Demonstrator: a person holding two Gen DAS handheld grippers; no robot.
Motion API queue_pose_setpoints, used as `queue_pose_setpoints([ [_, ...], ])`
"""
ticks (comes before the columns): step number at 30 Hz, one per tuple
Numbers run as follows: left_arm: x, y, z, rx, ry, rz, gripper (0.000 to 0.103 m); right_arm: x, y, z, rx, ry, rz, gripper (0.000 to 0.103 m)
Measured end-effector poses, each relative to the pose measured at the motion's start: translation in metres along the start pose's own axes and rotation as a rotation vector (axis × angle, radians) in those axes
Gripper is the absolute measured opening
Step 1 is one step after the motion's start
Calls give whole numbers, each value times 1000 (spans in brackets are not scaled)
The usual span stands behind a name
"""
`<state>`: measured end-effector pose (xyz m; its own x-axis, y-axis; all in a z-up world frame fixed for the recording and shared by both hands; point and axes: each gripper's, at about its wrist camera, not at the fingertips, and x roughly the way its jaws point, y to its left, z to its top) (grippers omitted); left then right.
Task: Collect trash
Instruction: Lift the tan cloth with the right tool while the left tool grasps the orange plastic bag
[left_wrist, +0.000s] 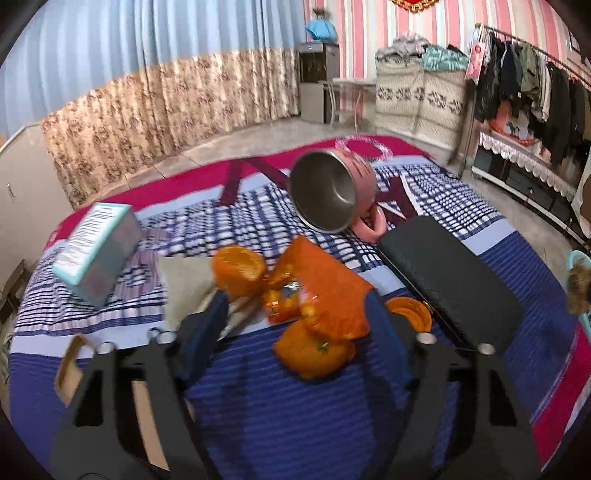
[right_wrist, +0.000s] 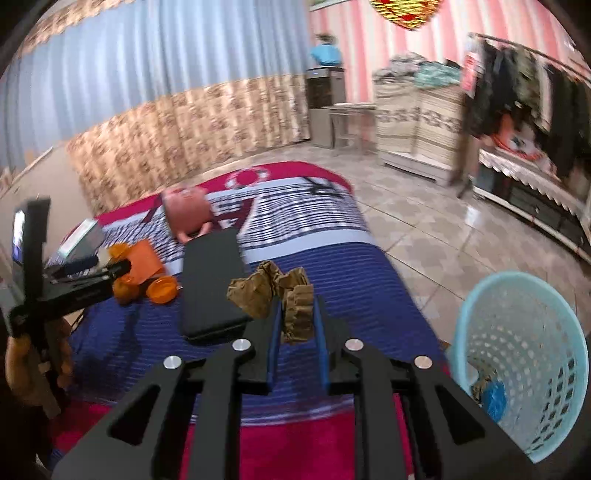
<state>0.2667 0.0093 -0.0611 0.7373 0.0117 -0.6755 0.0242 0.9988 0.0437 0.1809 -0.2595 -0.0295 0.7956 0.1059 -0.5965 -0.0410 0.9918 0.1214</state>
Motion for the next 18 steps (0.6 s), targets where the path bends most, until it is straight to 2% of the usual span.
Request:
queue_pose_setpoints([
  [1, 5, 0, 0, 0, 10, -6, 47, -2, -6, 0, 8, -7, -4, 17],
  [2, 10, -3, 1, 0, 24, -14, 39, -3, -12, 1, 13, -16, -15, 17],
  [3, 13, -4, 2, 2, 38, -29, 20, -4, -15, 1, 17, -20, -22, 17],
  [6, 7, -9, 4, 14, 10, -23, 5, -6, -27, 2, 32, -32, -42, 17],
  [11, -26, -20, 11, 38, -75, -27, 4, -20, -50, 4, 71, -74, -66, 17],
  [18, -82, -62, 28, 75, -186, -96, 4, -37, -81, 1, 92, -98, -127, 17],
])
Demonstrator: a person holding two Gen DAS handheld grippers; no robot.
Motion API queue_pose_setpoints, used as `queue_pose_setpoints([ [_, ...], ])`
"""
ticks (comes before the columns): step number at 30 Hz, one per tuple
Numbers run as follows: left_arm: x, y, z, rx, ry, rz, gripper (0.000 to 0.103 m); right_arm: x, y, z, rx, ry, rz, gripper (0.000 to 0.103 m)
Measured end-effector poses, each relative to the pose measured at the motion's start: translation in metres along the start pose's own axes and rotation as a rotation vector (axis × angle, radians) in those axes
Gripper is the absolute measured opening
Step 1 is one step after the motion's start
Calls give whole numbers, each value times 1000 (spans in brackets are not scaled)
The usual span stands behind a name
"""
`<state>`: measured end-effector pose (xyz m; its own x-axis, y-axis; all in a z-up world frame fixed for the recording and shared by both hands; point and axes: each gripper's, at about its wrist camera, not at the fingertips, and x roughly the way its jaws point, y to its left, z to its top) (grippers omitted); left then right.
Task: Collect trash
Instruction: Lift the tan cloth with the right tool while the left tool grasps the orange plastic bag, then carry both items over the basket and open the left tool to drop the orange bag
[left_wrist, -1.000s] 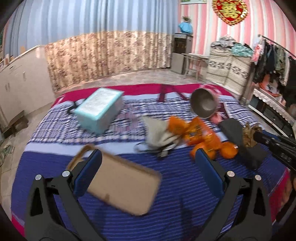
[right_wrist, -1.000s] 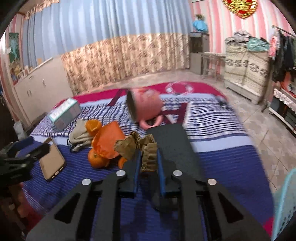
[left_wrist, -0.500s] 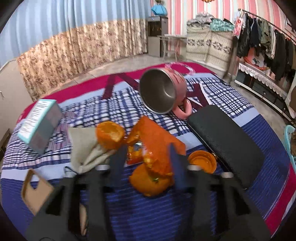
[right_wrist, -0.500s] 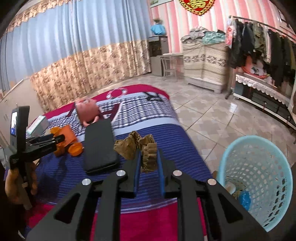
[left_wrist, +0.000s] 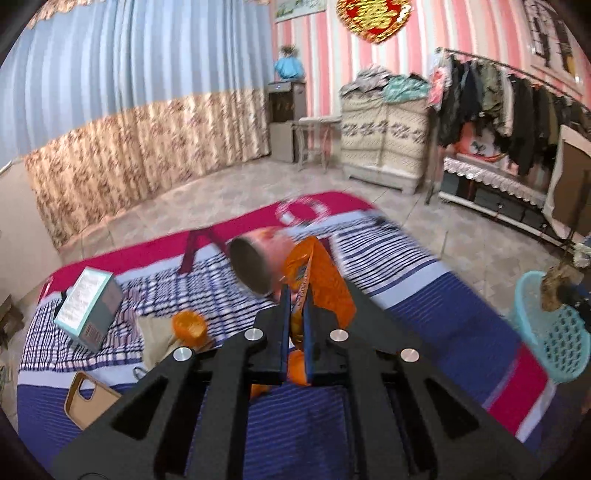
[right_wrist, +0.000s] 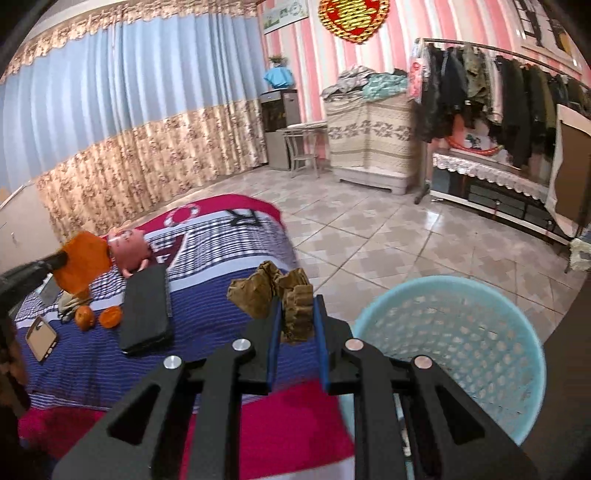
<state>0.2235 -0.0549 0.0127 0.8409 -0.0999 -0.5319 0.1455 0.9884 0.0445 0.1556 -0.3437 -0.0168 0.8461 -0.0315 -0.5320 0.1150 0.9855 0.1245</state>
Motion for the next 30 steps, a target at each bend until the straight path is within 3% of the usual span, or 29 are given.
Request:
queue_pose_setpoints([
  [17, -16, -170, 8, 127, -17, -251, 4, -38, -129, -3, 209, -77, -205, 17],
  [30, -10, -261, -17, 227, 14, -359, 4, -45, -179, -12, 290, -75, -289, 17],
])
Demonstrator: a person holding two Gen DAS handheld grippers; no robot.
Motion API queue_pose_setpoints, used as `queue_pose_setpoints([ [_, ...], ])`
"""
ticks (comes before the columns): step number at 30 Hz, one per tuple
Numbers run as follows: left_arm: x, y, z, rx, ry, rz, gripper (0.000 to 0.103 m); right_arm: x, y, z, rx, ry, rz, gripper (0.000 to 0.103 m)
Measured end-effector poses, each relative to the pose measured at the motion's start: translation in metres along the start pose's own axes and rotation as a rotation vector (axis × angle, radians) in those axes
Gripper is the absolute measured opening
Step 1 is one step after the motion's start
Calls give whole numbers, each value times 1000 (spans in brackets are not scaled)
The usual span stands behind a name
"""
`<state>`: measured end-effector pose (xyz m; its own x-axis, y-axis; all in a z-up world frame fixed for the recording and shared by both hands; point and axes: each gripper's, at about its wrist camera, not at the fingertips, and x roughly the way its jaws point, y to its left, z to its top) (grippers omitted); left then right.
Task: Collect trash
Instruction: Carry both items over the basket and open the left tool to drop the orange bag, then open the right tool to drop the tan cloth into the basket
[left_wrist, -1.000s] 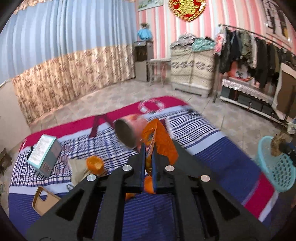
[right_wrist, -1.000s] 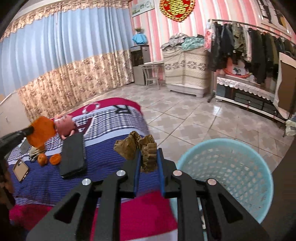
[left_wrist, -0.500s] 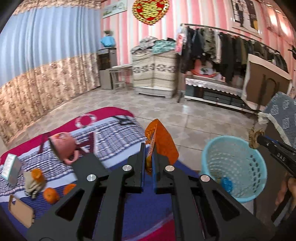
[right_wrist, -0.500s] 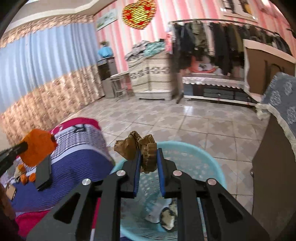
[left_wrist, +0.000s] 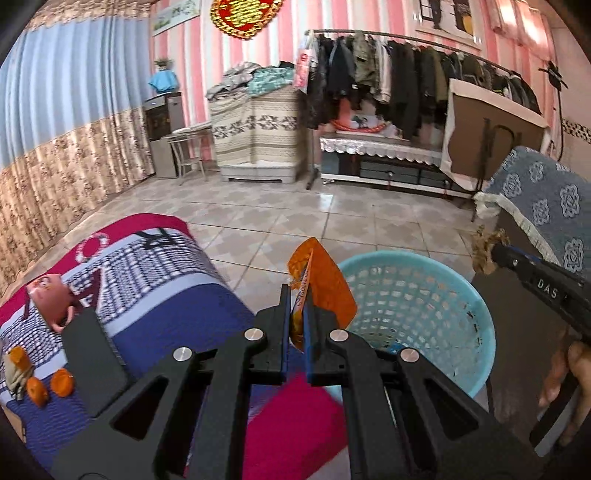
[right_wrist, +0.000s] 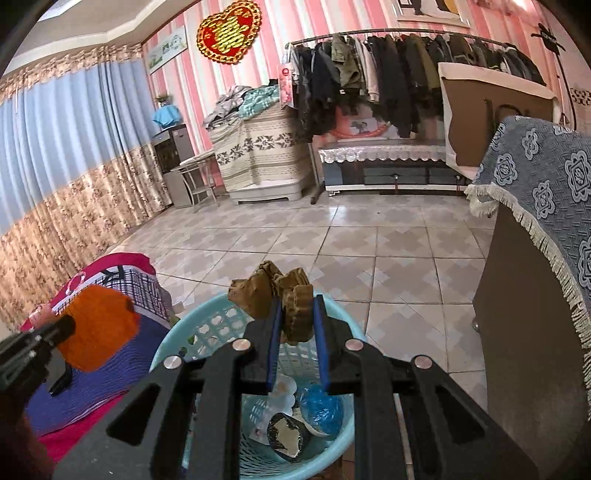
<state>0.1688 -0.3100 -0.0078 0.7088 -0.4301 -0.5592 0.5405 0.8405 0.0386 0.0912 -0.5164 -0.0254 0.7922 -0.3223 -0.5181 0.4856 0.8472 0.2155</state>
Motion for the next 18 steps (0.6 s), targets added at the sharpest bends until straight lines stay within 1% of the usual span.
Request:
queue_pose_setpoints([
  [4, 13, -22, -3, 42, 8, -12, 4, 2, 0, -2, -4, 6, -8, 17],
  [10, 36, -40, 0, 57, 37, -19, 5, 3, -5, -3, 4, 15, -10, 17],
  [13, 43, -49, 1, 83, 49, -12, 6, 6, -4, -3, 2, 22, -13, 17],
  [14, 45, -49, 1, 88, 52, -7, 9, 7, -4, -3, 3, 25, -12, 17],
  [15, 45, -50, 2, 87, 53, -3, 18, 8, -5, -3, 5, 30, -12, 17],
  [16, 45, -47, 3, 81, 51, 7, 32, 9, -5, -4, 6, 34, -12, 17],
  [17, 44, -44, 3, 72, 48, 22, 40, 10, -6, -4, 7, 38, -13, 17],
  [18, 43, -41, 3, 64, 44, 35, 55, 11, -6, -4, 8, 39, -13, 17],
])
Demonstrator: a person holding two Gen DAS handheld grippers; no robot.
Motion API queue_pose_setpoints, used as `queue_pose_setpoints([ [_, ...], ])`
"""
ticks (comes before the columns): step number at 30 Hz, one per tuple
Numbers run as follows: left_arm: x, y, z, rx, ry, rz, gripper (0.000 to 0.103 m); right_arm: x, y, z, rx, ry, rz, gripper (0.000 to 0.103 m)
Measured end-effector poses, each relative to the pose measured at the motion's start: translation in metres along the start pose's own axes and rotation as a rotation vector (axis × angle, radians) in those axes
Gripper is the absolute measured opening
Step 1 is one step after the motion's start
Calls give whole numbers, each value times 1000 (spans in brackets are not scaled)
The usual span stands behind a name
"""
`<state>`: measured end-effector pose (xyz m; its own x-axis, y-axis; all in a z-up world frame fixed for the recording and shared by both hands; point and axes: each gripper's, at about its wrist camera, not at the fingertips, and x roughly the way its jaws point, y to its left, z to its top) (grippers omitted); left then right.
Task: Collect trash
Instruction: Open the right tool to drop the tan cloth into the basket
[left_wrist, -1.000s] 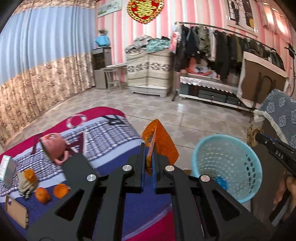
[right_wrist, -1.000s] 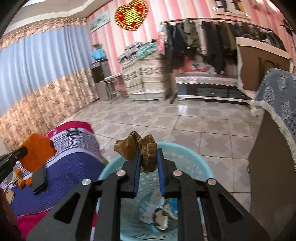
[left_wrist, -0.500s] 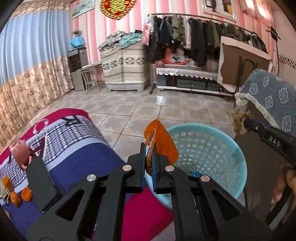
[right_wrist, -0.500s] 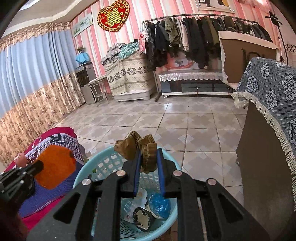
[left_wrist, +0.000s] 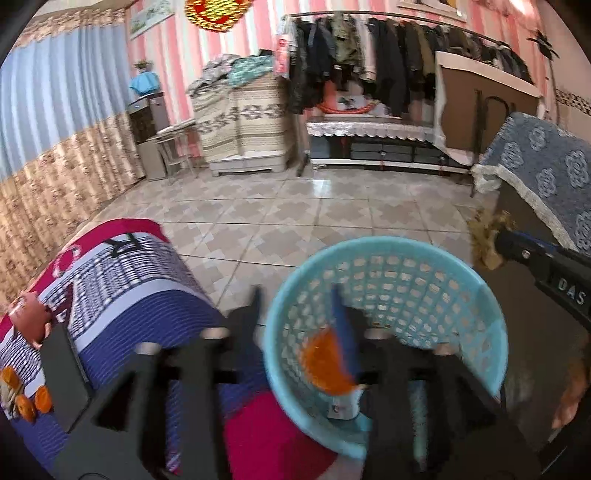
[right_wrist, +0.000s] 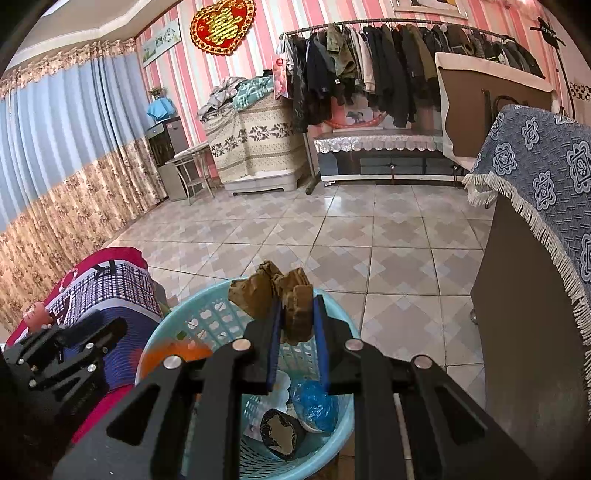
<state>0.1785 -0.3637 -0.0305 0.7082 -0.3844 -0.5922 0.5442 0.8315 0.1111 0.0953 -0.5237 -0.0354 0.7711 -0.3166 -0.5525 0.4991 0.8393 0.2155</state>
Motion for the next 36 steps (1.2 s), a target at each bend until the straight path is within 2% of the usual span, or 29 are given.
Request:
queue_pose_setpoints([
  [1, -2, 5, 0, -10, -5, 15, 61, 0, -1, 0, 4, -1, 1, 17],
  [3, -5, 16, 1, -29, -9, 33, 65, 0, 0, -1, 7, -3, 5, 17],
  [5, -9, 26, 2, -42, -16, 64, 74, 1, 2, -2, 6, -1, 10, 17],
  [7, -16, 43, 3, -70, -39, 114, 89, 2, 6, -3, 2, 1, 12, 17],
  [16, -42, 98, -3, -143, -79, 224, 97, 13, 37, -8, -23, 19, 38, 18],
  [22, -53, 120, -10, -168, -77, 248, 97, 24, 55, -11, -51, 38, 53, 21],
  [23, -54, 123, -11, -169, -80, 252, 97, 24, 57, -11, -53, 39, 53, 29],
  [24, -57, 126, -12, -170, -82, 259, 97, 25, 58, -11, -59, 46, 51, 42],
  [25, -58, 127, -13, -172, -83, 262, 97, 26, 60, -11, -64, 50, 52, 47],
  [31, -69, 139, -17, -189, -95, 281, 97, 22, 65, -9, -91, 43, 37, 66],
  [36, -79, 155, -21, -219, -99, 295, 97, 7, 69, -2, -100, -14, 27, 86],
])
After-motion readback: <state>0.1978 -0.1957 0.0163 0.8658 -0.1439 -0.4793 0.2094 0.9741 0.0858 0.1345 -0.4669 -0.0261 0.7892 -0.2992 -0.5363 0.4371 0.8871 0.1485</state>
